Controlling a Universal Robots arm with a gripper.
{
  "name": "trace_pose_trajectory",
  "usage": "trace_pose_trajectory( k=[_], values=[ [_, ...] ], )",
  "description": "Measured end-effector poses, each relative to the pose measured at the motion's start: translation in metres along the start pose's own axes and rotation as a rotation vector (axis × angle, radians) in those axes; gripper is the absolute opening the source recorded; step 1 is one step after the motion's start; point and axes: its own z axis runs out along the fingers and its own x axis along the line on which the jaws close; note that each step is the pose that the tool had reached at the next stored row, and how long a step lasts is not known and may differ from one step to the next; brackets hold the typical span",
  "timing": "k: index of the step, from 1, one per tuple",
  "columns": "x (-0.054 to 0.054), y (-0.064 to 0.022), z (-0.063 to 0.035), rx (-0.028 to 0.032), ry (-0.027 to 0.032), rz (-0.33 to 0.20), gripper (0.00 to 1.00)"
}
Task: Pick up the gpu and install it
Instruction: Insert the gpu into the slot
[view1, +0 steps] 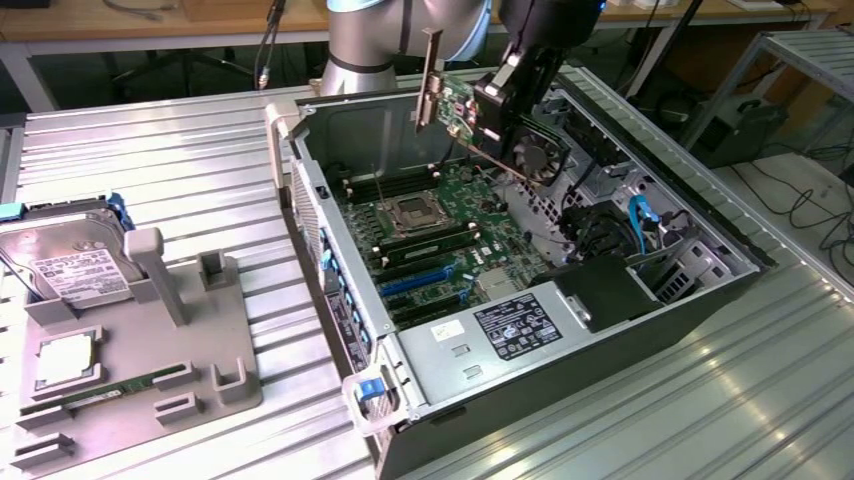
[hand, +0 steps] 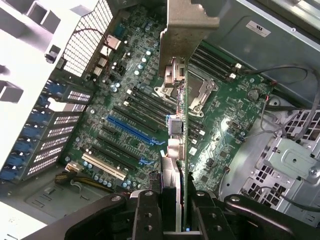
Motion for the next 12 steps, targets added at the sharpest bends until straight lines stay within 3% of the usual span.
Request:
trace_pose_trajectory(
  k=[12],
  values=[
    [0.0, 0.0, 0.0, -0.0008, 0.0007, -0.03, 0.28]
  ],
)
